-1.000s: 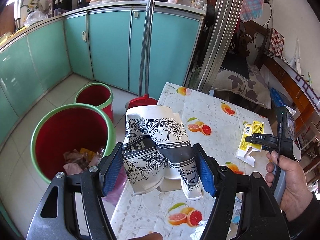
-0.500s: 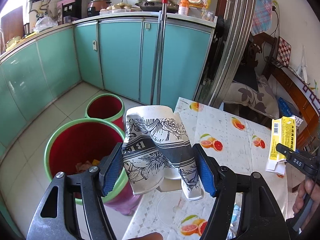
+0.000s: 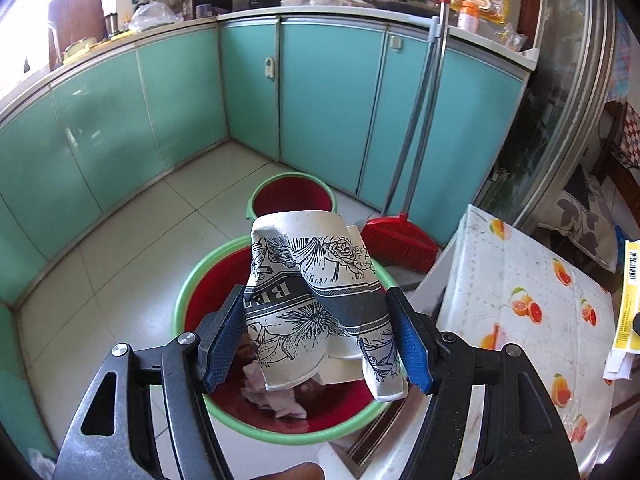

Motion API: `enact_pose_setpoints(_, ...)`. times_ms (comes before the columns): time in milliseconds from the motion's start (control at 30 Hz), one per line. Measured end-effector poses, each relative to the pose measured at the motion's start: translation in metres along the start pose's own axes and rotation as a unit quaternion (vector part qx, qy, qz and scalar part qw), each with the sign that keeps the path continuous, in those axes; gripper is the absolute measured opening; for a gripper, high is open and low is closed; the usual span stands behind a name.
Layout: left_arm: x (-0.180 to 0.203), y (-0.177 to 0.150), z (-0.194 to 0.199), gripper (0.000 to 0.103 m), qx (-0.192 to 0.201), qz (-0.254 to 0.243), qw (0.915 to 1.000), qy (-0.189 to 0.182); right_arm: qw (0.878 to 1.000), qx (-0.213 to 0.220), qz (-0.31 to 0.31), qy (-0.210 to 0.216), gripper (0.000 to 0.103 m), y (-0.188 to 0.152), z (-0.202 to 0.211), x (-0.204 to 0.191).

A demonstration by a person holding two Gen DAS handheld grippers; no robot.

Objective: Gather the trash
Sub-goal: 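Carry cup and box to the bin and open the left tool to drop the cup, then open the right tool to drop the yellow box into the bin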

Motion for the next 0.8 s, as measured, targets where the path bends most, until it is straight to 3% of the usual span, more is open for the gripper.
enact_pose_setpoints(67, -0.011, 0.0, -0.014, 0.072, -0.016, 0.012, 0.9997, -0.012, 1.0, 0.004, 0.012, 0.013, 0.033, 0.005, 0.0, -0.02)
enact_pose_setpoints(167, -0.019, -0.002, -0.025, 0.1, -0.024, 0.014, 0.9995, -0.015, 0.999, 0.011, 0.034, 0.031, 0.033, 0.015, 0.0, -0.056)
enact_pose_setpoints(200, -0.02, -0.002, -0.025, 0.103, -0.022, 0.014, 0.9996, -0.014, 0.998, 0.016, 0.043, 0.04, 0.033, 0.019, 0.0, -0.069)
enact_pose_setpoints(300, -0.033, -0.001, -0.018, 0.103, -0.012, 0.031, 0.9994, -0.01, 0.995, 0.023, 0.066, 0.065, 0.033, 0.031, -0.004, -0.104)
enact_pose_setpoints(533, -0.096, -0.003, 0.019, 0.103, 0.036, 0.087, 0.9943, 0.049, 0.983, 0.03, 0.122, 0.133, 0.033, 0.053, -0.03, -0.191)
enact_pose_setpoints(667, -0.129, -0.009, 0.038, 0.103, 0.048, 0.116, 0.9901, 0.062, 0.971, 0.021, 0.152, 0.182, 0.033, 0.052, -0.055, -0.247)
enact_pose_setpoints(800, -0.15, -0.015, 0.05, 0.103, 0.052, 0.134, 0.9874, 0.066, 0.964, -0.006, 0.175, 0.201, 0.034, 0.046, -0.087, -0.29)
Point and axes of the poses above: each gripper's, at about its wrist camera, not at the fingertips, and z roughly against the way its jaws point, x to its right, y to its top, the point moved 5 cm from there along -z, roughly the way its jaws point, and after that the axes turned 2 degrees about z, right-handed, at the moved point
